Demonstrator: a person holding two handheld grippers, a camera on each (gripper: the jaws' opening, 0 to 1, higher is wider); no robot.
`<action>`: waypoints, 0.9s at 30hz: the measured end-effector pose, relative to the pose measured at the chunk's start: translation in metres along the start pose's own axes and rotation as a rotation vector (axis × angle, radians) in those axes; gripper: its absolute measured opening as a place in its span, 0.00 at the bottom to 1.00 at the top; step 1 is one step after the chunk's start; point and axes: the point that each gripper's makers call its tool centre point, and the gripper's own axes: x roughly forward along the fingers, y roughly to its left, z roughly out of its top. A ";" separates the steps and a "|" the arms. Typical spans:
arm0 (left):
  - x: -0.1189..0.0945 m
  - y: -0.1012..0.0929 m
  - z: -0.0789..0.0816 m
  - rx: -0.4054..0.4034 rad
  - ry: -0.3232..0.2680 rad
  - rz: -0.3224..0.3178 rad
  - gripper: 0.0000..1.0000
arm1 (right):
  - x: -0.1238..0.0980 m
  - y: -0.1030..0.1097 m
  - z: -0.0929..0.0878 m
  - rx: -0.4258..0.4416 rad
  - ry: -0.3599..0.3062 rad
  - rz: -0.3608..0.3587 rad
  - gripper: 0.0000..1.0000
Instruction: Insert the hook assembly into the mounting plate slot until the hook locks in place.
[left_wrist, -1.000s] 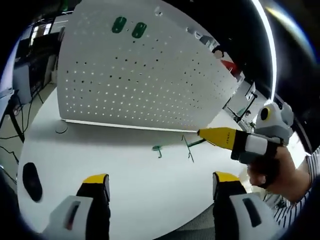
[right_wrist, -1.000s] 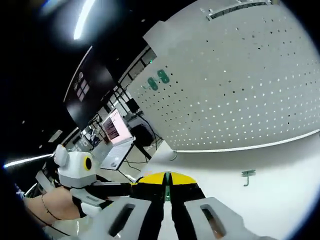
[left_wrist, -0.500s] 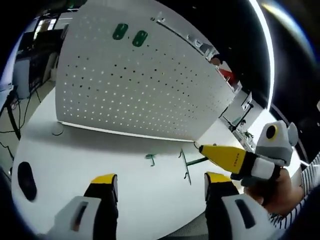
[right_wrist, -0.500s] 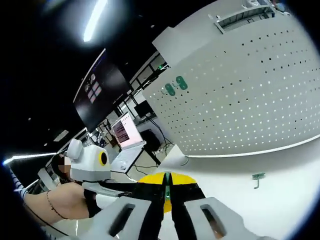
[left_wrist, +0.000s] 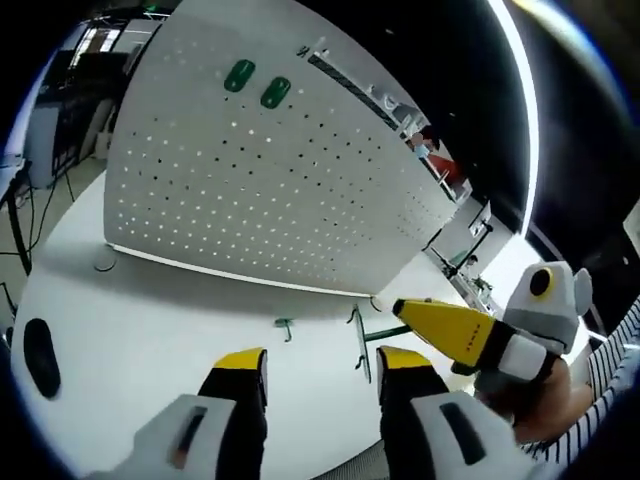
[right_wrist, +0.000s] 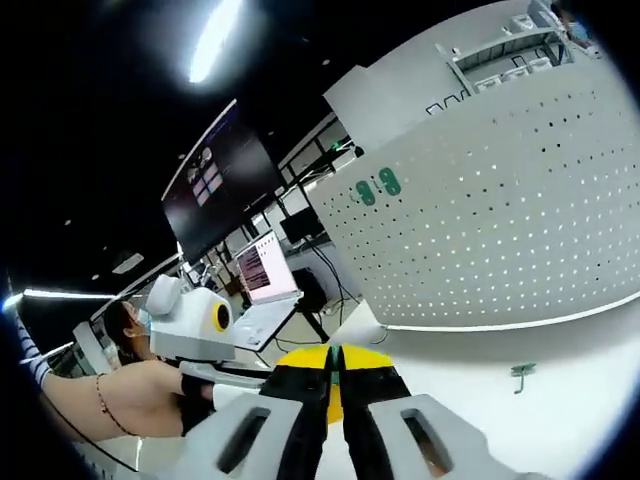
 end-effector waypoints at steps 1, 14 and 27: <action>0.000 -0.001 0.000 -0.005 -0.003 -0.007 0.38 | 0.000 0.001 0.000 0.002 0.000 0.002 0.00; 0.001 -0.017 0.001 -0.051 -0.008 -0.085 0.16 | -0.001 0.007 0.001 -0.052 -0.007 0.006 0.00; -0.001 -0.029 0.010 -0.068 -0.043 -0.135 0.01 | -0.003 0.012 0.008 -0.103 -0.029 -0.005 0.00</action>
